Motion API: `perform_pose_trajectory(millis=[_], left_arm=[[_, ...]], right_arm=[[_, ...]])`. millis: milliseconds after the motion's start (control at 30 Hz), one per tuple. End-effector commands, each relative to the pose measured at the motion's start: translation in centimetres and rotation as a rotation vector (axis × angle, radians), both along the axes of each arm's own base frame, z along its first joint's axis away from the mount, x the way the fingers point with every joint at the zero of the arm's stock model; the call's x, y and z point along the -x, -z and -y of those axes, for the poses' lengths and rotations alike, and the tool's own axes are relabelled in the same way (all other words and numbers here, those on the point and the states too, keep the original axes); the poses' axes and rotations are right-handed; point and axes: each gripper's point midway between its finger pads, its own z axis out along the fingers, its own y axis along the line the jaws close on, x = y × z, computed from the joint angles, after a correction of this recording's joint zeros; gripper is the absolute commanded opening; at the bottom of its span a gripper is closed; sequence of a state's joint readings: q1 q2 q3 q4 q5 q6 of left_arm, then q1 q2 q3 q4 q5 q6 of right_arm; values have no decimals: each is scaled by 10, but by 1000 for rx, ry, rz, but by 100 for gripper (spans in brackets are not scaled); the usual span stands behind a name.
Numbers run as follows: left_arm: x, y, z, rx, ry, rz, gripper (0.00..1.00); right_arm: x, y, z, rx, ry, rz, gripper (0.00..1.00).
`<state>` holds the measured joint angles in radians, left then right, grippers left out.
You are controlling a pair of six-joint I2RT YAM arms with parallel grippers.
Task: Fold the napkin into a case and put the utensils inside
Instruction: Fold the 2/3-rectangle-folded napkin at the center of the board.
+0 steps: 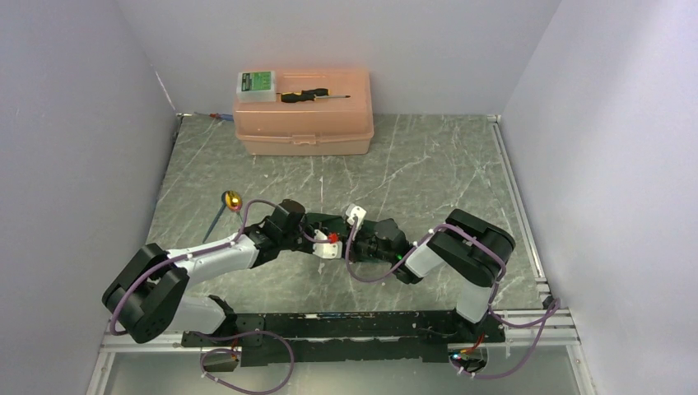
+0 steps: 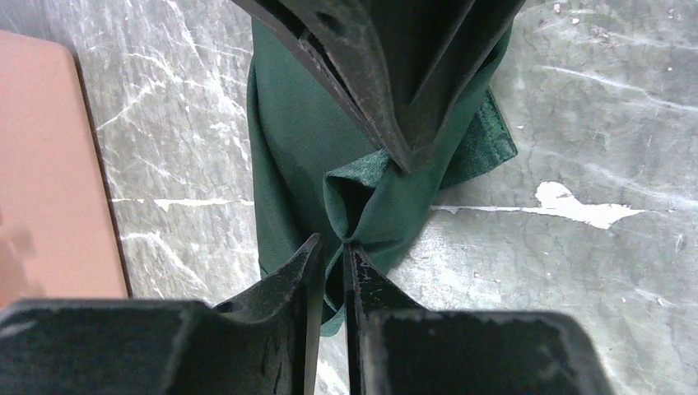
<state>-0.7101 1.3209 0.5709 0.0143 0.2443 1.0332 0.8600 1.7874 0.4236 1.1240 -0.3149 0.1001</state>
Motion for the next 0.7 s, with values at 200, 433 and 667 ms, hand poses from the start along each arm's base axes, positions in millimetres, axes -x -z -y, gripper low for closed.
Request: perform_pose_trajectory(millis=[200, 433, 667], left_arm=[[0, -16, 5, 66, -36, -27, 35], [7, -14, 8, 75, -19, -62, 36], [-6, -22, 13, 109, -68, -47, 23]], right_arm=[[-18, -34, -15, -102, 44, 31, 0], [-26, -20, -7, -68, 103, -7, 0], [-19, -4, -3, -36, 89, -68, 0]])
